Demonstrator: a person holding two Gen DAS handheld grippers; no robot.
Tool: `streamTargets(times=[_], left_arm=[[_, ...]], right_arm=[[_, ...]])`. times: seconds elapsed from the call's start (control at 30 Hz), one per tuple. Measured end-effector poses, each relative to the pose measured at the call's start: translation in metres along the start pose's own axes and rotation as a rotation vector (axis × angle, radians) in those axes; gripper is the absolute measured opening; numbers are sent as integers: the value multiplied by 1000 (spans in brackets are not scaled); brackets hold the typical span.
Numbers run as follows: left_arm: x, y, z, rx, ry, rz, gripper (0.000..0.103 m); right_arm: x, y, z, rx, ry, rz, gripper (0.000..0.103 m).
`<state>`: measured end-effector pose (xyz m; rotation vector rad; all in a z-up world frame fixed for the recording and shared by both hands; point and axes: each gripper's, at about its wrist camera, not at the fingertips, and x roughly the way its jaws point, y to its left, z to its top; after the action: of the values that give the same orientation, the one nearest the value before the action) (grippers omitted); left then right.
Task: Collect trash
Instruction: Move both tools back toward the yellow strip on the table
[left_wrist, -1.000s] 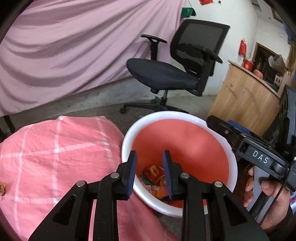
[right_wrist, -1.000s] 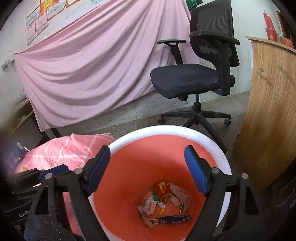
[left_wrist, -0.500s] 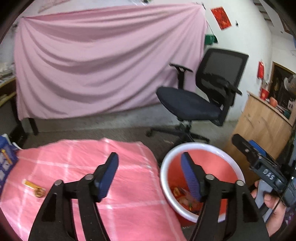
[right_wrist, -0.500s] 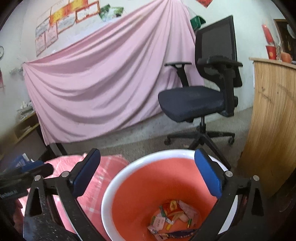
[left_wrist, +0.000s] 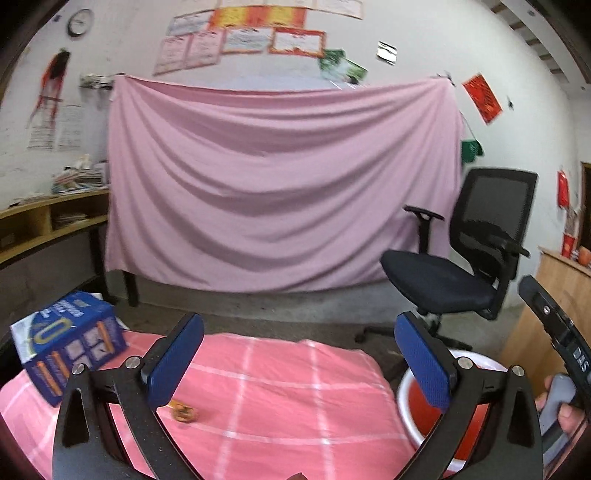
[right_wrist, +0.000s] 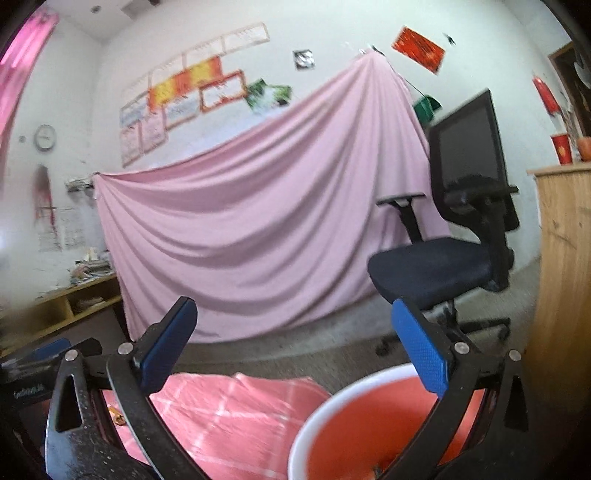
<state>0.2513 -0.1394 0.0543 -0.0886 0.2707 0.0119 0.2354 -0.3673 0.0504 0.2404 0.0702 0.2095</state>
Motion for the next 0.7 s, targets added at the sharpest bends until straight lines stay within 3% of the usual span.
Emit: streamTargets(times=[0.27, 0.7], left_arm=[[-25, 40, -3, -9, -95, 120, 101], [-45, 121, -32, -11, -143, 267, 101]], right_arm=[[2, 38, -3, -54, -46, 70, 103], [16, 120, -33, -241, -52, 182, 103]])
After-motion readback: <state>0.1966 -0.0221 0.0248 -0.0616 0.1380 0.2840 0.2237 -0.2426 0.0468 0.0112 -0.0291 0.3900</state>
